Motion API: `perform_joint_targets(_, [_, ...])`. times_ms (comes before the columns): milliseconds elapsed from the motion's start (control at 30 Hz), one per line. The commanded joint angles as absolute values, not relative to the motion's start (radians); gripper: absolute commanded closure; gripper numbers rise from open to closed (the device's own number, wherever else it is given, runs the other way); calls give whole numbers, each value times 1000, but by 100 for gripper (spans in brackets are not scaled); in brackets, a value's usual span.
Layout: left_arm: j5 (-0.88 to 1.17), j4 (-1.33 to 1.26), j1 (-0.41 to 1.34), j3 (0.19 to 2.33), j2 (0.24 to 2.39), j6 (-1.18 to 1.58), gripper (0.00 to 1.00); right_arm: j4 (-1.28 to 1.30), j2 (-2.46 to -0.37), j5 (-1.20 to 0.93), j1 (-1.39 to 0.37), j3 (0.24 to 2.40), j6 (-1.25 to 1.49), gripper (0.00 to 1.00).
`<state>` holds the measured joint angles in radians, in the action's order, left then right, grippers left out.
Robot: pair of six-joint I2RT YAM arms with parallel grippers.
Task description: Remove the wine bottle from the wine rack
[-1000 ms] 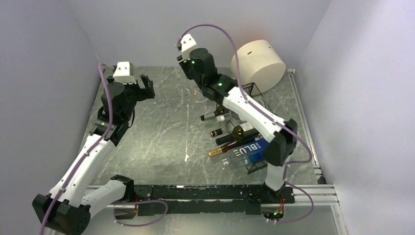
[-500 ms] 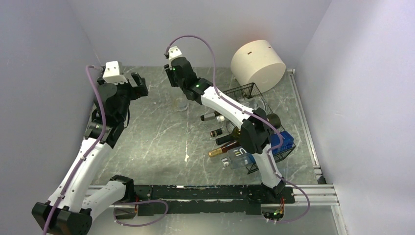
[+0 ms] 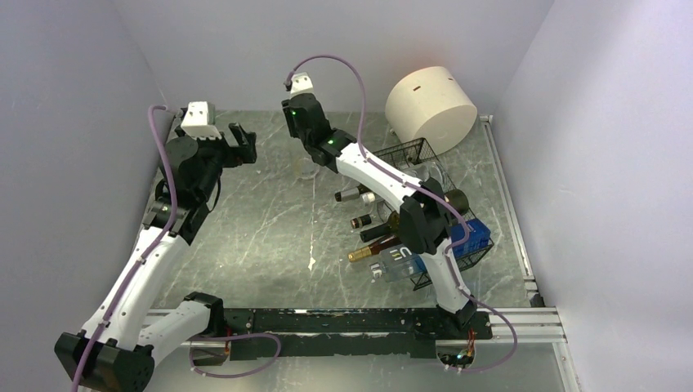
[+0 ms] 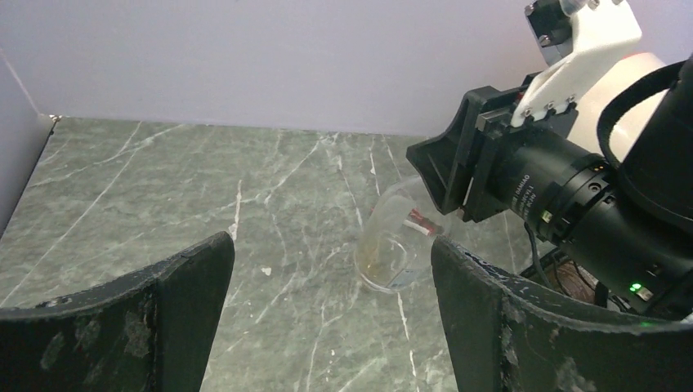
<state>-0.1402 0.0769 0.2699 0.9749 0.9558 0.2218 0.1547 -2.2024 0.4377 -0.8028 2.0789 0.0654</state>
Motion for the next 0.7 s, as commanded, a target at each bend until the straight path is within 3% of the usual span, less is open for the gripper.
perform_joint_targets(0, [-88, 41, 265, 997, 951, 232, 6, -118, -2170, 448, -792, 2056, 46, 100])
perform_joint_targets(433, [-87, 43, 267, 995, 948, 239, 6, -149, -2185, 447, -783, 1974, 26, 98])
perform_joint_targets(667, [-95, 44, 265, 995, 954, 238, 6, -110, -2139, 430, -783, 1959, -4, 47])
